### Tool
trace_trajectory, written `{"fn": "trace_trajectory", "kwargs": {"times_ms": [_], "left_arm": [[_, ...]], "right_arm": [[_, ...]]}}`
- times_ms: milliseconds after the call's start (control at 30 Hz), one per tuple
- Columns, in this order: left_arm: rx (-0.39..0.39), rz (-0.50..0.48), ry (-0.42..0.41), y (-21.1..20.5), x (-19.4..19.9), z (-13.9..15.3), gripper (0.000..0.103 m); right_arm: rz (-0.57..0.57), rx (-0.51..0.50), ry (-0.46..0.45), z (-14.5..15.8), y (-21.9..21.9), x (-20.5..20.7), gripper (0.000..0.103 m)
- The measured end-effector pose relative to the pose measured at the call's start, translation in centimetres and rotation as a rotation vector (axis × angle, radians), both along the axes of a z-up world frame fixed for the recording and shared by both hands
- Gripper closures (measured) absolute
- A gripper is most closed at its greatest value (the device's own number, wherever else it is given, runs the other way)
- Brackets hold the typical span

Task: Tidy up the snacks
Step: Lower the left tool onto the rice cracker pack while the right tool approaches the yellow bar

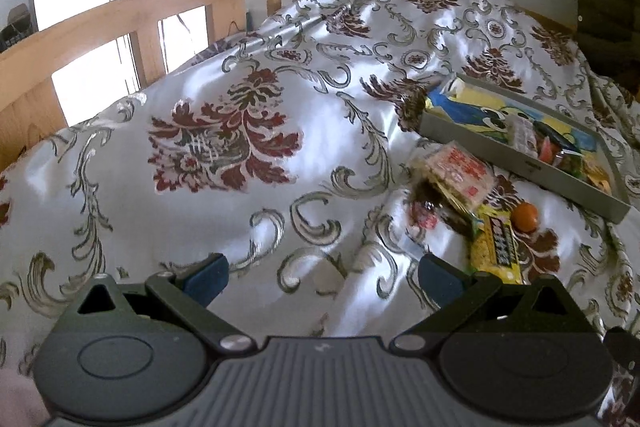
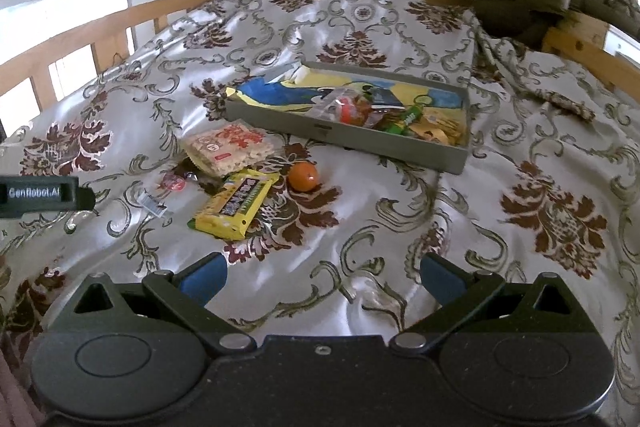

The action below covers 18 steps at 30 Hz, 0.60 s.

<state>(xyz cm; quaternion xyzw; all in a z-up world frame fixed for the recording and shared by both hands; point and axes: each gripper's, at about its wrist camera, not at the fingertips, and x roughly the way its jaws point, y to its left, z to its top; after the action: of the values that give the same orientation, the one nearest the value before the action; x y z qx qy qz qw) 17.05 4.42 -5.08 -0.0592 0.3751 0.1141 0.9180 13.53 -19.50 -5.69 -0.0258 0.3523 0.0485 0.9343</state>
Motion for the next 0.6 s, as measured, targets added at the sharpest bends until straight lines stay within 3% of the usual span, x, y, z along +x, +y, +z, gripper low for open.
{"fn": "trace_trajectory", "kwargs": {"times_ms": [600], "left_arm": [[0.081, -0.044, -0.036, 1.0, 7.4, -0.8, 0.0]], "right_arm": [[0.068, -0.04, -0.026, -2.6, 1.8, 5.7, 0.001]]}}
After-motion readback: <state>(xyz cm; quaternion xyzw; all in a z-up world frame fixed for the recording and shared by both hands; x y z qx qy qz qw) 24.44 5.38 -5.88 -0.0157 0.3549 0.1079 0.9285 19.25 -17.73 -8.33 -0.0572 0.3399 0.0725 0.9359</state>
